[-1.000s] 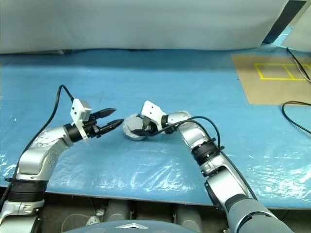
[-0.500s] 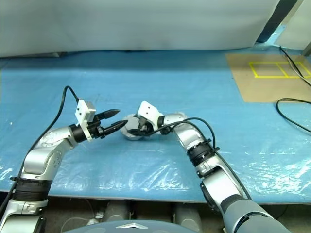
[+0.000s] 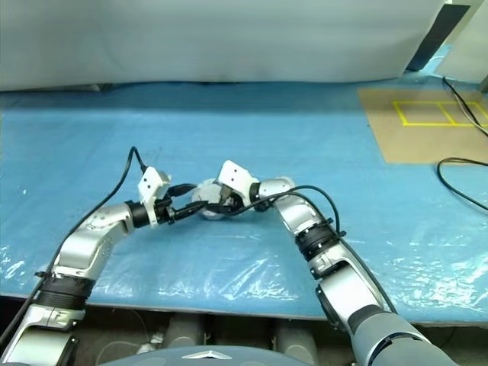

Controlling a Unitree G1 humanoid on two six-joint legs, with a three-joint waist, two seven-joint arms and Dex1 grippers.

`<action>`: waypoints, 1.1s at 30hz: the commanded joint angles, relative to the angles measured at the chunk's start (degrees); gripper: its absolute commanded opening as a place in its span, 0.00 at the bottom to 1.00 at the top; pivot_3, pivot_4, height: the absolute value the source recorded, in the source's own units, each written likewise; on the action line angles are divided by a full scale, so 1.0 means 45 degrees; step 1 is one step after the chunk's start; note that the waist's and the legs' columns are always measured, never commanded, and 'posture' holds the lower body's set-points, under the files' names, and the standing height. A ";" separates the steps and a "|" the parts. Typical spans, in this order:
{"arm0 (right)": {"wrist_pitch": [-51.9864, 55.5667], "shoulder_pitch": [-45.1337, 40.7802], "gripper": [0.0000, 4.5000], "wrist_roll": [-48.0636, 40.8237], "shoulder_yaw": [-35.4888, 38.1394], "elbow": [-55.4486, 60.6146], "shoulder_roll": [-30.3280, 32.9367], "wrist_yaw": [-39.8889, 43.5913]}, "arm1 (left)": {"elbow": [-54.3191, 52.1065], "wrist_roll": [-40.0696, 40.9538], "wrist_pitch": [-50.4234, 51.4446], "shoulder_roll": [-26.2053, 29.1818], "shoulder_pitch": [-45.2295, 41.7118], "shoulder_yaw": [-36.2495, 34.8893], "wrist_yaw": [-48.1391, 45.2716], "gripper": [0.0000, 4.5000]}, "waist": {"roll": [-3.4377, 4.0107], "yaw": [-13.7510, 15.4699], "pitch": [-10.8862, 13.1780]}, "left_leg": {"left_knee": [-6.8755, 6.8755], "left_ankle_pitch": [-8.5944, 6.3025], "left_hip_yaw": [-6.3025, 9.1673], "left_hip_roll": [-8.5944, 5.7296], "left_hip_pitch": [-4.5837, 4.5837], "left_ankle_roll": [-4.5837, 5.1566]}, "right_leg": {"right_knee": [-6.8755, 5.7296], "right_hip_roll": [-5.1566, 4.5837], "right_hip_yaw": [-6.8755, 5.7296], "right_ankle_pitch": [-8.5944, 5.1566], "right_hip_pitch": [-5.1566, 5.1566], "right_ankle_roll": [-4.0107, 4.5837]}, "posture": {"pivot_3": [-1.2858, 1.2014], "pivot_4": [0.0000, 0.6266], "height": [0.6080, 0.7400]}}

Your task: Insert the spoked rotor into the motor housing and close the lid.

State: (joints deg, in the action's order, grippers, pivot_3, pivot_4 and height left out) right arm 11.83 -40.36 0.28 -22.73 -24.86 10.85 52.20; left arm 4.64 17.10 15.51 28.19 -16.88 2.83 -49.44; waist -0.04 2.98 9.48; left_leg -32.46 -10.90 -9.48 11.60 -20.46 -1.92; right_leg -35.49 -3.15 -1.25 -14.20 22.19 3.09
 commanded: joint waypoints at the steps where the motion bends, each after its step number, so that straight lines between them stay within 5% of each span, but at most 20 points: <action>1: 0.0658 0.0508 0.66 0.0363 -0.0180 -0.0185 0.0354 0.0079 | 0.1088 -0.0547 -0.0896 -0.0526 -0.0495 0.0335 0.0124 0.72 | 0.0005 0.0044 -0.0004 | 0.0007 0.0014 -0.0001 -0.0003 -0.0005 -0.0023 | 0.0012 -0.0002 0.0000 0.0000 0.0001 0.0000 | 0.52 0.24 1.00; 8: 0.0799 0.0705 0.66 0.0402 -0.0091 0.0104 0.0571 0.0088 | 0.1173 0.0211 -0.0847 -0.1074 -0.0957 0.0059 -0.0650 0.72 | 0.0002 0.0075 -0.0005 | 0.0033 0.0018 -0.0008 -0.0015 -0.0056 -0.0028 | 0.0033 -0.0011 -0.0003 0.0000 0.0043 0.0000 | 0.52 0.24 1.00; 19: 0.0898 0.0900 0.66 0.0441 -0.0061 0.0251 0.0674 0.0002 | 0.0398 0.1487 -0.0084 -0.0892 -0.0872 -0.0475 -0.1589 0.00 | 0.0003 0.0227 -0.0004 | 0.0040 0.0018 -0.0017 -0.0015 -0.0089 -0.0028 | 0.0034 -0.0015 -0.0006 0.0001 0.0080 0.0000 | 0.52 0.24 1.00; 33: 0.1650 0.1016 0.66 0.0001 0.0187 0.0778 0.0582 0.0039 | 0.3391 -0.1078 -0.2162 -0.1145 -0.1151 0.1058 -0.1175 0.00 | 0.0033 0.0245 -0.0024 | 0.0066 0.0017 -0.0029 -0.0015 -0.0022 -0.0028 | 0.0086 -0.0022 -0.0002 -0.0001 0.0010 -0.0003 | 0.52 0.24 1.00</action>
State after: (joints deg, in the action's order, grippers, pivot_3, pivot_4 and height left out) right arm 16.27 -37.92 -0.35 -21.52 -19.91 12.06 52.11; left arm 16.65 14.90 5.38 22.50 -23.57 6.25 -54.96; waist 0.10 4.08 9.37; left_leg -32.13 -10.83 -9.61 11.52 -20.53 -2.05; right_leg -35.05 -3.26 -1.27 -14.21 22.20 3.08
